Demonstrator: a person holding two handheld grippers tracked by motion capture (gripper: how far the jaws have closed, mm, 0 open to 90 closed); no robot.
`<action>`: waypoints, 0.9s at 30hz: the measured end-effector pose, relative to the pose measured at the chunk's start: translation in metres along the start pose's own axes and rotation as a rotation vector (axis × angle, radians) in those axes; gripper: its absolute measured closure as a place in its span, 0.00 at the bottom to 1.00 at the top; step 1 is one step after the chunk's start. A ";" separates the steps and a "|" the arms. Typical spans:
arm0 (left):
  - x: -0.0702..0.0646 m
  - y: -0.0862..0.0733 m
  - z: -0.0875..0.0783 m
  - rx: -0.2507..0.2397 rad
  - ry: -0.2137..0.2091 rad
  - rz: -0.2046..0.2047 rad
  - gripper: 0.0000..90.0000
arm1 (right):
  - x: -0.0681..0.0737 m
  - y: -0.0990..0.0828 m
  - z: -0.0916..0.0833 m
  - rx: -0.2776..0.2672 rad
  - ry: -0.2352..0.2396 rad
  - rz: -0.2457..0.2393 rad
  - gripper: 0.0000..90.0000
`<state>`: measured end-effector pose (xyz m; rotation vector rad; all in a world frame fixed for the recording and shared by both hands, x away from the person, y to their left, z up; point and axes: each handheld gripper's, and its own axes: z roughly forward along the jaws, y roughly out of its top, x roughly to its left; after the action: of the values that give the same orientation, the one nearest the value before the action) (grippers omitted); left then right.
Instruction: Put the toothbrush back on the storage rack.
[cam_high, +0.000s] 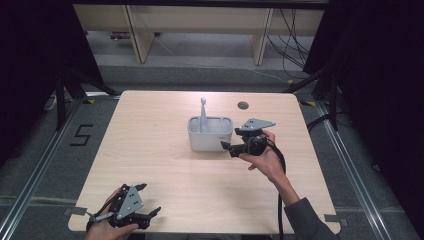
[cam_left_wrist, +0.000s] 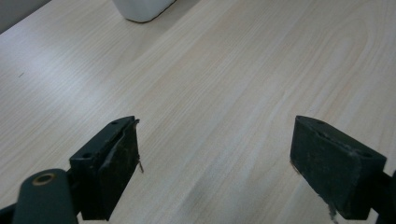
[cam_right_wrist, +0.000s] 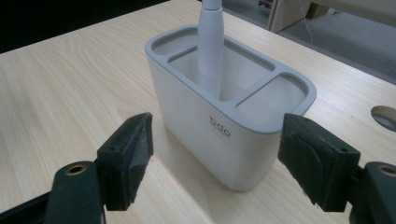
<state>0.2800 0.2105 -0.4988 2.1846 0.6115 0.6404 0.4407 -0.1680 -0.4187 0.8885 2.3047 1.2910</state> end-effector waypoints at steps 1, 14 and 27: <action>0.000 0.000 0.000 -0.002 0.001 -0.002 0.17 | 0.000 -0.001 0.000 -0.008 -0.002 -0.001 0.30; 0.000 0.000 0.000 -0.001 0.003 0.003 0.17 | 0.004 -0.010 -0.005 0.019 0.004 -0.002 0.29; 0.000 0.000 -0.001 0.005 0.006 0.003 0.17 | 0.010 -0.022 -0.010 0.015 0.008 0.020 0.23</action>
<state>0.2797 0.2110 -0.4985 2.1896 0.6132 0.6476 0.4197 -0.1761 -0.4319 0.9148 2.3202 1.2889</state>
